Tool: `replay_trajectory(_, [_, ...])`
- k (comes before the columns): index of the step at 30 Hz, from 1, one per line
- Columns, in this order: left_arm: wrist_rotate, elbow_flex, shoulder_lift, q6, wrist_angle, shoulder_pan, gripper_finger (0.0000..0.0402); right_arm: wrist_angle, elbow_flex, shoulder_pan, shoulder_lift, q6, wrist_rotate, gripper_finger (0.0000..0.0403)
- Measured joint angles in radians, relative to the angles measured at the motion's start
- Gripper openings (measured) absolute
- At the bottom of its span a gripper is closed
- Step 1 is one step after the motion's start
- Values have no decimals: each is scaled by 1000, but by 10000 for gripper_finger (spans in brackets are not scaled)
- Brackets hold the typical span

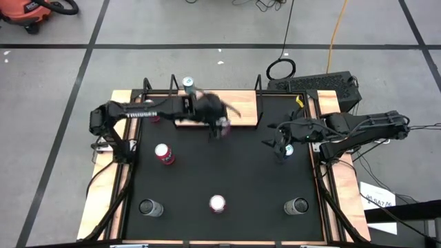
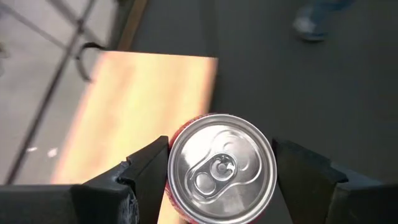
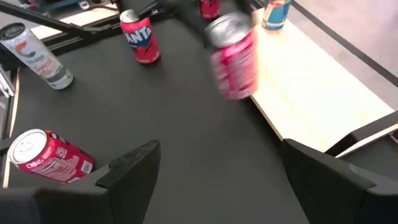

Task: Place canned beverage on shelf
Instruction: Put the top red-black soda can on the shelf

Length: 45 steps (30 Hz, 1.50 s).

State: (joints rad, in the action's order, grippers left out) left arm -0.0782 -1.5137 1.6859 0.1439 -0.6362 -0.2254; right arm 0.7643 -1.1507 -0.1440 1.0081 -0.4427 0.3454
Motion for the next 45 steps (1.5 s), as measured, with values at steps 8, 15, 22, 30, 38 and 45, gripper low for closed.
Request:
replay_trajectory(8, [124, -46, 7, 157, -6, -277, 254, 20, 0, 3, -5, -11, 86, 320])
replay_trajectory(15, [237, -46, 55, 230, 0, -442, 255, 26, 0, 35, -5, -69, 105, 320])
replay_trajectory(22, [268, -45, 113, 323, 7, -474, 255, 26, 0, 84, -4, -99, 129, 320])
replay_trajectory(30, [280, -47, 141, 364, 18, -488, 255, 26, 0, 104, -4, -125, 127, 320])
replay_trajectory(38, [279, -47, 143, 367, 24, -507, 255, 26, 0, 103, -4, -129, 126, 320])
replay_trajectory(45, [275, -47, 144, 365, 28, -506, 255, 22, 0, 106, -4, -123, 126, 320])
